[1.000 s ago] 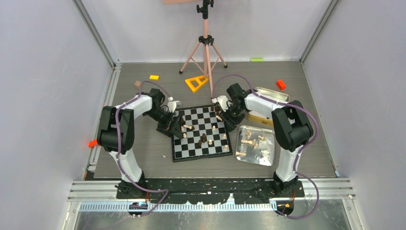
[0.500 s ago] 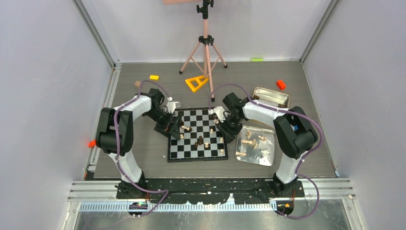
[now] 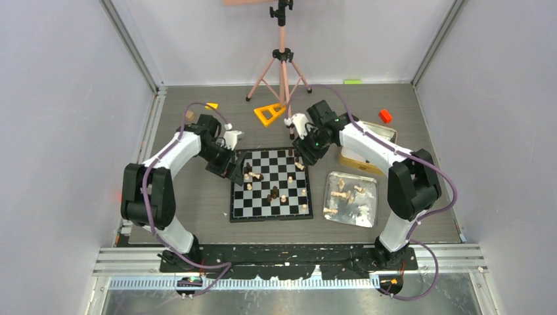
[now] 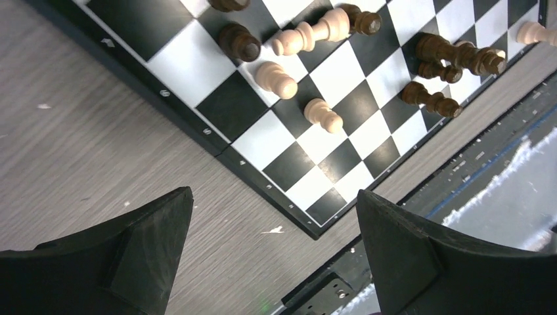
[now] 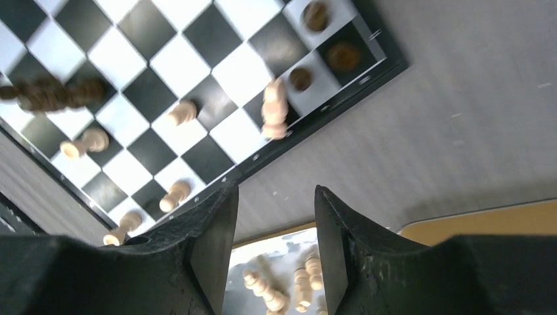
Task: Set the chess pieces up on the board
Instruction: Adjust the chessboard at the center of the board, then pick up the chess piece from the chessboard.
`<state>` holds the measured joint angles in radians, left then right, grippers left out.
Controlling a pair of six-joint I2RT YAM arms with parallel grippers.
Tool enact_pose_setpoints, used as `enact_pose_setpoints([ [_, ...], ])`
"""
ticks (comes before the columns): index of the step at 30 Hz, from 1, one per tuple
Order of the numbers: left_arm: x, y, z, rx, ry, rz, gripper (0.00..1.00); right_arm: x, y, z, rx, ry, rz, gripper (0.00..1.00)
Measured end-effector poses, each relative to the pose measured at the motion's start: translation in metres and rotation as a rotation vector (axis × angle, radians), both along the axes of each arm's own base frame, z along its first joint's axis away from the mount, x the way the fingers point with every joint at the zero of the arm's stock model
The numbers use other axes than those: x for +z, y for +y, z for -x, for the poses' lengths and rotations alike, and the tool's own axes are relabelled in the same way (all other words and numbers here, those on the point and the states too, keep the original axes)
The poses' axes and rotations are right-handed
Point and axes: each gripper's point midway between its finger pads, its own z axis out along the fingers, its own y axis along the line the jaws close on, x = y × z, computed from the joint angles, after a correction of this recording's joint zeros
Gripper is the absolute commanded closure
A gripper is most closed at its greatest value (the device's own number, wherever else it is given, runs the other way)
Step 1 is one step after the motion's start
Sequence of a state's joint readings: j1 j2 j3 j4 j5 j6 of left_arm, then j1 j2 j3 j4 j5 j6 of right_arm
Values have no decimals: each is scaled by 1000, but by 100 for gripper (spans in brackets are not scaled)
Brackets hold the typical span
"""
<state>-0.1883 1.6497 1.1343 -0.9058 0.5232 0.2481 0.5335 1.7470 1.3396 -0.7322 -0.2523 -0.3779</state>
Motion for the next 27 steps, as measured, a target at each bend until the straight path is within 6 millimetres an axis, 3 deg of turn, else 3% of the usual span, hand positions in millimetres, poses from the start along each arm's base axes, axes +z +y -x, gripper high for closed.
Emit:
enact_pose_setpoints([
  [5,17,10,-19,28,-101,-64,2,44,15,-38,-68,-93,-88,48],
  [10,29,13,-38,60,-162,-89,1,43,36,-59,-94,-71,-137,49],
  [16,38,1,-41,4,-222,-55,3,32,42,-44,-69,9,-156,50],
  [18,45,-10,-39,-51,-264,-47,5,30,41,-41,-66,17,-156,50],
  [22,59,-57,-21,-250,-365,-29,12,23,31,-31,-76,41,-141,50],
  [27,53,-114,4,-466,-396,-40,23,27,9,-35,-140,43,-149,51],
])
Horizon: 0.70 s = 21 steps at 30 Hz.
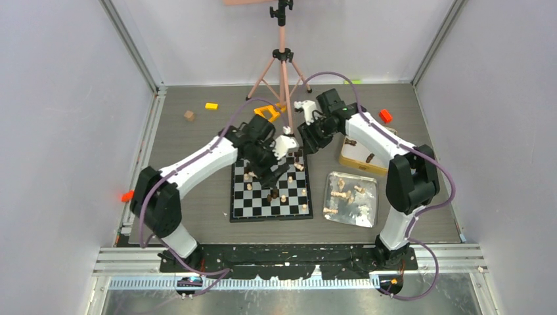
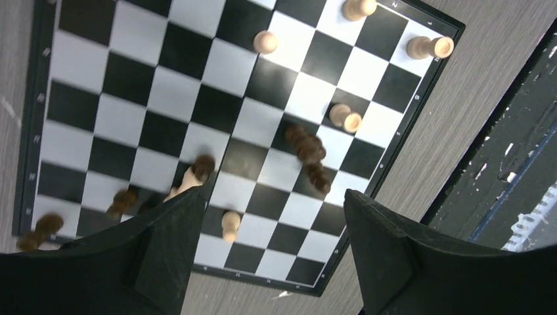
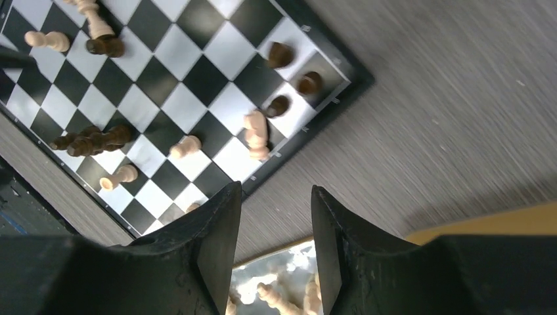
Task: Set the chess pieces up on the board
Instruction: Pick up the chess piece from the chessboard.
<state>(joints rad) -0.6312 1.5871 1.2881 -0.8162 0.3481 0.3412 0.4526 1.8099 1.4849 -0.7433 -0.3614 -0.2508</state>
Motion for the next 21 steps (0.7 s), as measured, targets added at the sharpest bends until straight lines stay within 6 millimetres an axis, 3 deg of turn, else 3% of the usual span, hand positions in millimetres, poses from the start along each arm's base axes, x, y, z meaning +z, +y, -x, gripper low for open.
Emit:
enact_pose_setpoints([
  [4,-18,-25,4,-65,6,-63,32,9,-31,-10,-96,-11,-14,51],
  [8,-38,-33,6,-71,36,-126,38,12,-55,-8,-157,-13,-17,51],
  [12,-48,-33,7,-69,58,-156,44,8,-59,1,-161,-2,-13,51],
  [21,-49,-32,13,-76,87,-176,56,2,-61,5,-161,11,-7,52],
])
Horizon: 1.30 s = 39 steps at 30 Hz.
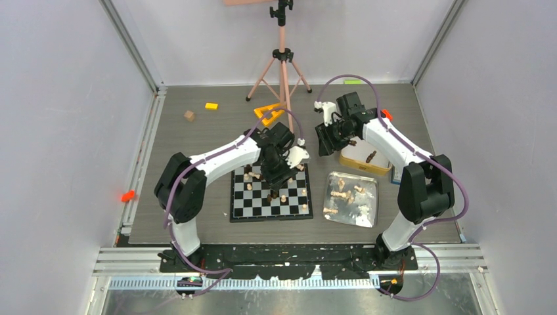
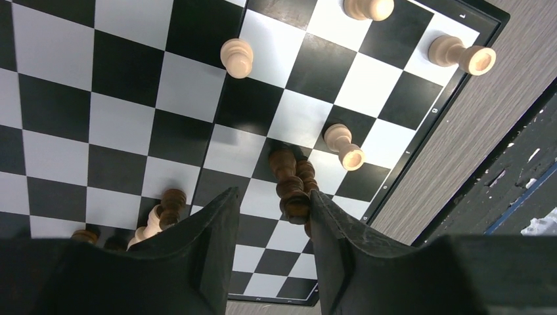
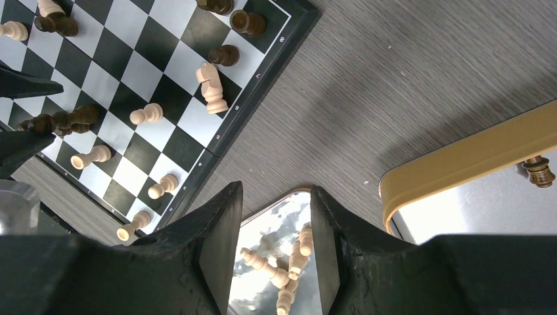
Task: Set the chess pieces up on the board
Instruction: Pick up the chess piece from the chessboard, then place the chess piece on the chessboard.
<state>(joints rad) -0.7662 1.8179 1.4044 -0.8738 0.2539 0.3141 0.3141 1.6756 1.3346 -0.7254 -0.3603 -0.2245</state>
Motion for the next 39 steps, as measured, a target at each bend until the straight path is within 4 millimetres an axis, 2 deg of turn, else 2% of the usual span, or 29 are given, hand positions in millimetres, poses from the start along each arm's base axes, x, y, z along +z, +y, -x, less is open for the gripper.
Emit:
enact_pose_setpoints([
  [8,-10,0,7,-1,54,-16,71,-1,-1,0,-2,-1,0,52],
  [12,-8,-2,6,11,55,-11,79,-3,-2,0,-4,1,1,52],
  [24,9,-5,-21,54,-34,-3,87,-8,-5,1,-12,9,3,53],
  [28,12,-5,-40,98,-50,4,87,-10,-8,1,-17,13,5,53],
  [35,14,-4,-90,208,-65,20,87,-10,-16,-1,-40,11,4,53],
  [39,13,0,-108,254,-55,16,87,-5,-20,-2,-53,-2,0,53],
])
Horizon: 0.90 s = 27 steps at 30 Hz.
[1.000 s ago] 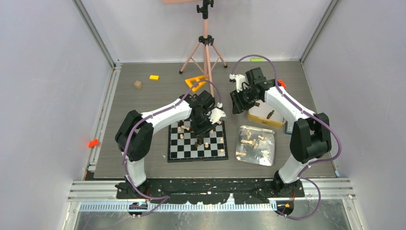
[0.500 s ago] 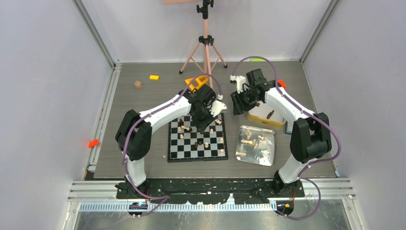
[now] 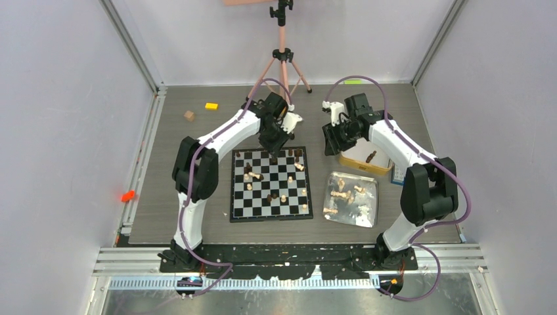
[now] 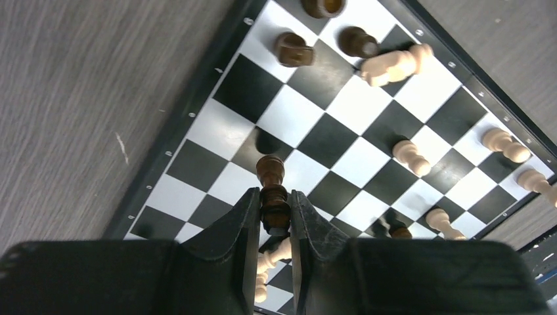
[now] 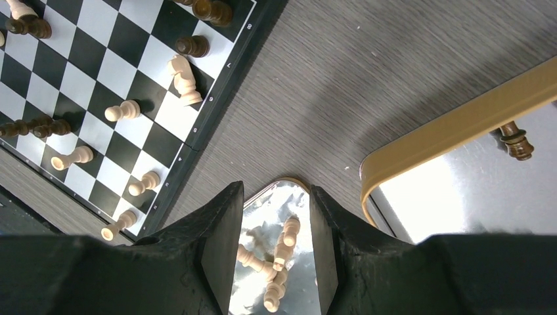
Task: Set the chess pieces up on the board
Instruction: Place the chess piece on the chessboard.
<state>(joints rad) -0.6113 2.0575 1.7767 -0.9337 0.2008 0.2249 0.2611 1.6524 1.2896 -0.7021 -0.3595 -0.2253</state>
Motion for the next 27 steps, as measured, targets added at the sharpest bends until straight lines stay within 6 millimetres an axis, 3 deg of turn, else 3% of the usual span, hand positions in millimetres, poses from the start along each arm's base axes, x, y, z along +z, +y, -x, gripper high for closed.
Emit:
enact_pose_setpoints([
  [7,-4,11,-20,79,27,-24,87,2,-4,-1,-11,-8,-2,53],
  [18,-5,34,-32,160,35,-53,87,-1,-5,0,-14,-4,-2,53],
  [27,-19,43,-36,184,62,-73,83,-1,-5,-1,-14,-6,-3,53],
])
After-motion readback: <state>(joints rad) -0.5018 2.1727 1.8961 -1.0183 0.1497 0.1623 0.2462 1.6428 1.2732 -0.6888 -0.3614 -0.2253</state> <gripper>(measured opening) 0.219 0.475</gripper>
